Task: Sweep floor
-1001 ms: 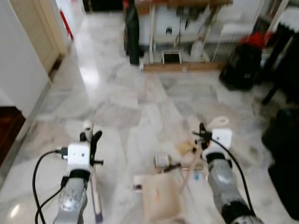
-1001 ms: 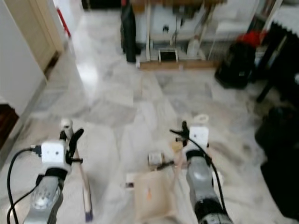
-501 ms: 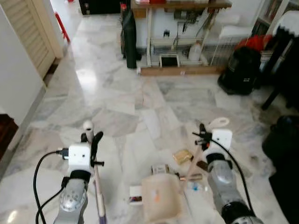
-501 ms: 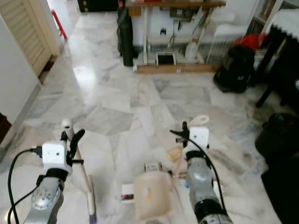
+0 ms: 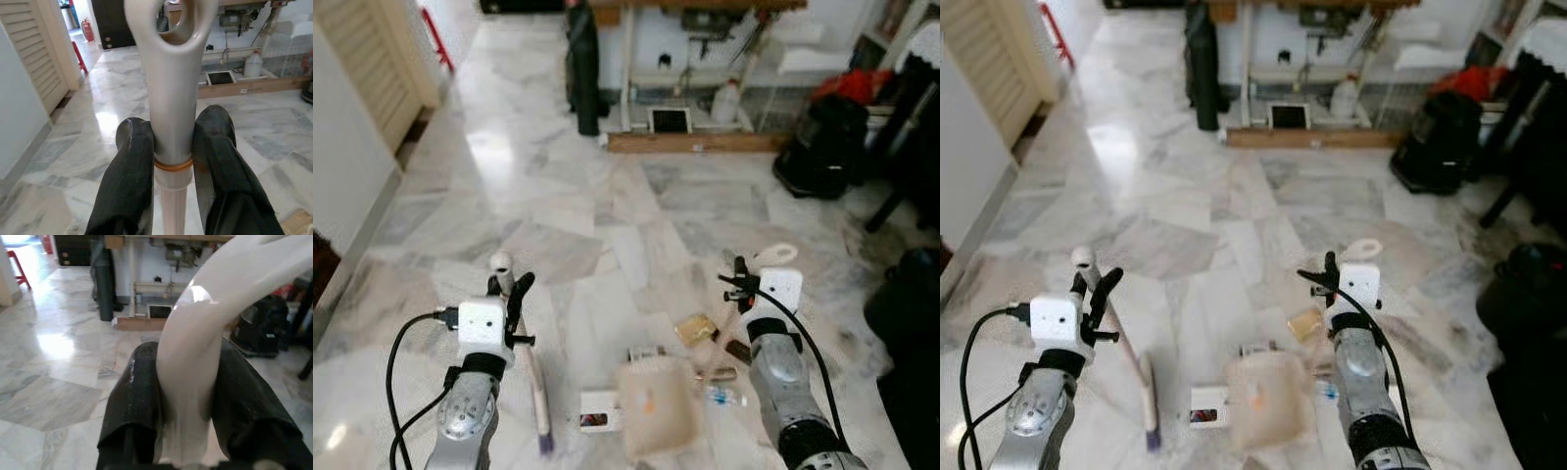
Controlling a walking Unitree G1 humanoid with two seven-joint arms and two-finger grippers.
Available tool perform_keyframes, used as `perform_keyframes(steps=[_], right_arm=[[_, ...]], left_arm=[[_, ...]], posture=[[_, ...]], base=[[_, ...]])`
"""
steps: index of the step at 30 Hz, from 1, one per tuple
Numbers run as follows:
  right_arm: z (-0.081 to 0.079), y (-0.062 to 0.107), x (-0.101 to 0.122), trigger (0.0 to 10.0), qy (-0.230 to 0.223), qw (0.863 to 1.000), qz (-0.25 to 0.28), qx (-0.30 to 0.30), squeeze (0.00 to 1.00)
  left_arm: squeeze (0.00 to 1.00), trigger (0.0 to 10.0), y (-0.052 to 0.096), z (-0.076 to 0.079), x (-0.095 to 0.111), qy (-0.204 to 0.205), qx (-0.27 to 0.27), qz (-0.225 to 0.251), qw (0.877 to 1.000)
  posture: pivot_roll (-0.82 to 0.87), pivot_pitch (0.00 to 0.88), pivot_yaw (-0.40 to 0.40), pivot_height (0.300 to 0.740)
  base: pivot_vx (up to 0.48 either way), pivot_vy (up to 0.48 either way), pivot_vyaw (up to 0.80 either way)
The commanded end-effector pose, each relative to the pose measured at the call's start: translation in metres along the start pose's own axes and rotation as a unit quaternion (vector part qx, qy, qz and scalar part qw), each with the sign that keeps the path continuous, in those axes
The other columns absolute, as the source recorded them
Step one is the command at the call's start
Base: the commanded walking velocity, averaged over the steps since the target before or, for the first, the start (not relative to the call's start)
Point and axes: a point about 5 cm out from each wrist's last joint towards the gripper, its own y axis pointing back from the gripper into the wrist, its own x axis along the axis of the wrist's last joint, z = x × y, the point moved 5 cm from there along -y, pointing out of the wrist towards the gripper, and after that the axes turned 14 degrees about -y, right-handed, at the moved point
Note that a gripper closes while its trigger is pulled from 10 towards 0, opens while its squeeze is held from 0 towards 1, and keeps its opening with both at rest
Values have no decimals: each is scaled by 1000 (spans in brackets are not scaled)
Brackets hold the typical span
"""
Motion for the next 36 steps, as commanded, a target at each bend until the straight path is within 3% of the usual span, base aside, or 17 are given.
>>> perform_keyframes(steps=[1,8,19,26,36], right_arm=[[3,0,7,10000,-6,1000,18,-11,0],[14,4,8,10000,9,999,24,-37,0],[23,19,-9,10000,22,997,1,-71,0],[12,24,-24,10000,23,998,-23,-60,0],[8,23,-36,10000,29,997,-49,-58,0]], left_arm=[[0,10000,-1,0,5,3,-3,10,1000],[0,10000,-1,4,4,8,-15,7,1000],[0,10000,0,11,1,23,-42,-1,999],[0,10000,-1,20,-1,36,-69,-9,997],[0,10000,0,18,-2,45,-87,-19,995]], posture=[[116,63,-10,740],[113,74,-12,740],[106,88,-15,740],[110,99,-16,740],[128,116,-5,740]], base=[[0,0,0],[0,0,0],[0,0,0],[0,0,0],[0,0,0]])
